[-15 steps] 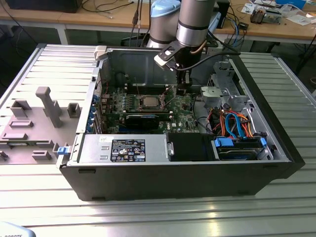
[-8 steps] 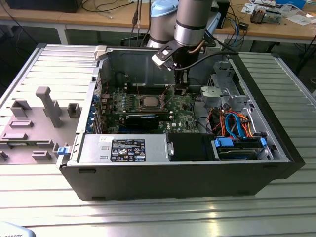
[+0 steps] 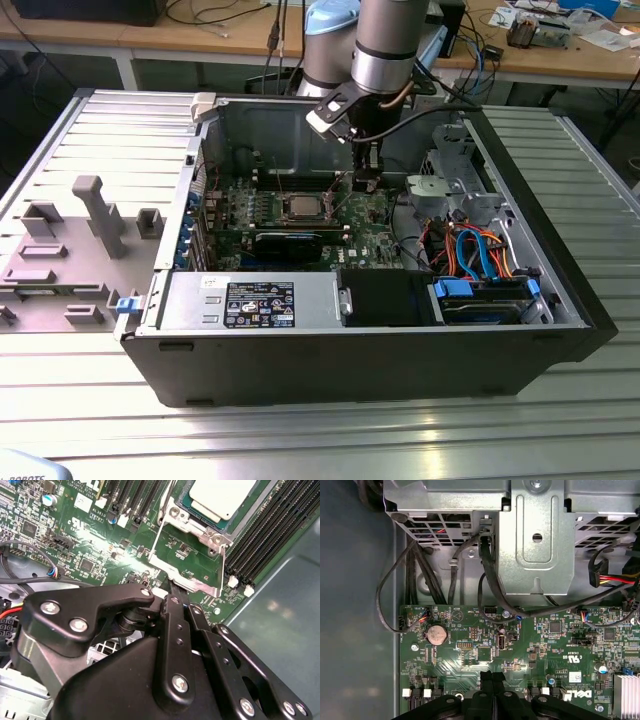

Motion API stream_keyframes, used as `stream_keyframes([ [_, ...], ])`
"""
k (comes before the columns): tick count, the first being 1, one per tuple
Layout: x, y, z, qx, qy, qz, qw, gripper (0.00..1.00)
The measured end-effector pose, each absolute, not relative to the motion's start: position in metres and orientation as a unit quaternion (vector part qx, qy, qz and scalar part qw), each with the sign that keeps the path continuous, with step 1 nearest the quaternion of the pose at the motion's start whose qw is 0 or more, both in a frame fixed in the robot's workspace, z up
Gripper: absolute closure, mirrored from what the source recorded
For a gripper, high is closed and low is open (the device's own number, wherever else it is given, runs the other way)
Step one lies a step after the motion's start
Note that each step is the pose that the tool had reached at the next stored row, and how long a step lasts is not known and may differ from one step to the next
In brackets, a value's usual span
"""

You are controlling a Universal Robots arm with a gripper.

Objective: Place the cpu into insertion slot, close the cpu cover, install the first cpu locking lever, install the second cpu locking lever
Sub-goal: 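Close the cpu cover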

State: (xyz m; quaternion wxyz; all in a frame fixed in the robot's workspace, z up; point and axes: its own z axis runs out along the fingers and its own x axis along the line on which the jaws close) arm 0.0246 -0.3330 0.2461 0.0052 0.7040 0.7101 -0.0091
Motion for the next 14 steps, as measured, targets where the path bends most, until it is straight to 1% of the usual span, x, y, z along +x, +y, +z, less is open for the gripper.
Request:
stream_keyframes([
  [14,0.0218,-0.3330,0.2461,0.704,0.710,-0.009,0.005,0.89],
])
